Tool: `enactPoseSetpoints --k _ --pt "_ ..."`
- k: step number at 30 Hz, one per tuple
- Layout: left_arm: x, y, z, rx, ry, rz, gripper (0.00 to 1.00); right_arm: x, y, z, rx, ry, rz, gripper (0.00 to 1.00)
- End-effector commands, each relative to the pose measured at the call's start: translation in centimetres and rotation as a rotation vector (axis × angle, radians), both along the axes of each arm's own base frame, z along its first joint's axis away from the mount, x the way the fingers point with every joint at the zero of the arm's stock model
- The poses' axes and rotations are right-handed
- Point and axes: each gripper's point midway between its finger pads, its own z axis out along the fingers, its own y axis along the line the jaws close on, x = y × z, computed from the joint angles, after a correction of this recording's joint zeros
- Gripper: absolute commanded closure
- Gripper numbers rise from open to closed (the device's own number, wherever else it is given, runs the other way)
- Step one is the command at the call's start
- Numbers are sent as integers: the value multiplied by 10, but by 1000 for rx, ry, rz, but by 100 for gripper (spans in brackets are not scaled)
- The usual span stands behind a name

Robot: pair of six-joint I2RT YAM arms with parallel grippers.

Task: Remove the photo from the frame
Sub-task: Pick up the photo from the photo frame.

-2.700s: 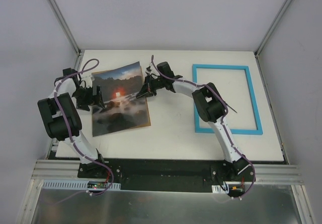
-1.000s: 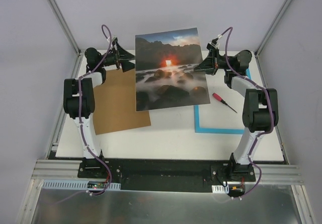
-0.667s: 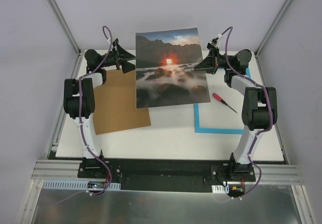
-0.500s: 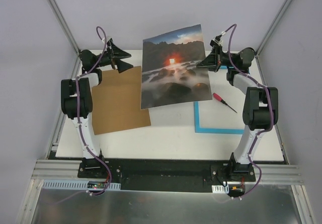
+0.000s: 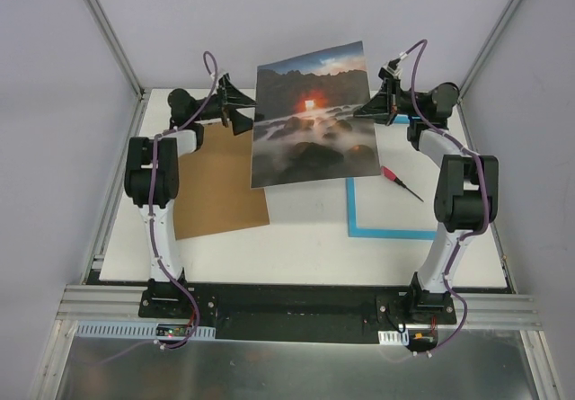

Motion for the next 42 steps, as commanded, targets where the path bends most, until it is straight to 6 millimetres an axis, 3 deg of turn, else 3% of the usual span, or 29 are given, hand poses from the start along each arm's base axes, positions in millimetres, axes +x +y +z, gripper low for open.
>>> enactPoseSetpoints --k 1,6,8,14,19,26,33,39,42 --pt "-16 -39 22 -19 -271 -86 1 -20 5 5 -42 -309 74 99" --pt "-28 -77 21 -33 -278 -172 1 -13 9 -12 -44 -268 89 99" --pt "-32 -86 12 -33 -258 -194 1 -9 12 -22 -46 -230 101 99" --pt "-33 -93 -17 -17 -203 -190 2 -12 28 -54 -67 -88 180 99" --pt "-35 -97 -23 -7 -191 -193 2 -29 54 -58 -67 -52 251 98" --pt "-46 -106 -28 -3 -195 -222 10 -43 79 -57 -65 -76 324 73" --pt "-50 -106 -38 -1 -177 -227 22 -31 73 -75 -72 -36 310 66" --pt "-50 -105 -36 -1 -180 -226 29 -25 57 -74 -72 -45 269 35" --pt "-49 -104 -36 -1 -178 -223 40 -25 53 -75 -72 -40 260 4"
